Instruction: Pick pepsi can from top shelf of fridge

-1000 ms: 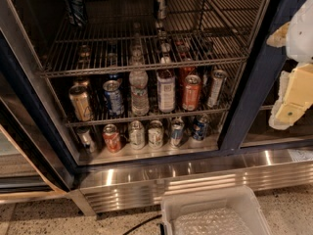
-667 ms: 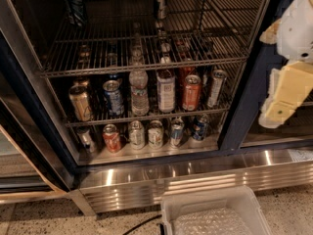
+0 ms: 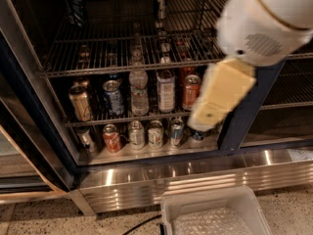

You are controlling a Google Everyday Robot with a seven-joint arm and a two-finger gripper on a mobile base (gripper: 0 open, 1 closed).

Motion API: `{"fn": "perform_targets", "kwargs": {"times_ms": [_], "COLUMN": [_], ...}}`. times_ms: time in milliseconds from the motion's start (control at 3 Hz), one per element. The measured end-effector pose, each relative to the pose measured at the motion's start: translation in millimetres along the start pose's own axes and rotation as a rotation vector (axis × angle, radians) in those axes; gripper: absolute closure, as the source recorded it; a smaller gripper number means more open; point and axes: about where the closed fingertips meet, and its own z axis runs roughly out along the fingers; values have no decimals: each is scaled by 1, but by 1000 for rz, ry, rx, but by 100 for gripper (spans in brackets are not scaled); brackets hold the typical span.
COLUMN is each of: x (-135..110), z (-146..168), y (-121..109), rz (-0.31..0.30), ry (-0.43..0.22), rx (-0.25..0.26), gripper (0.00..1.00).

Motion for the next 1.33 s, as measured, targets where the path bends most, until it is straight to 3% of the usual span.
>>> {"fn": "perform_targets", "kwargs": {"times_ms": [333,1000,1333], "x": [-37,-37,-40], "z": [-2,-2,17], "y": [12,12,11], "rz": [-3,-3,5], "ry": [-85,-86,-149], "rx": [25,25,25], "gripper": [0,0,0]}}
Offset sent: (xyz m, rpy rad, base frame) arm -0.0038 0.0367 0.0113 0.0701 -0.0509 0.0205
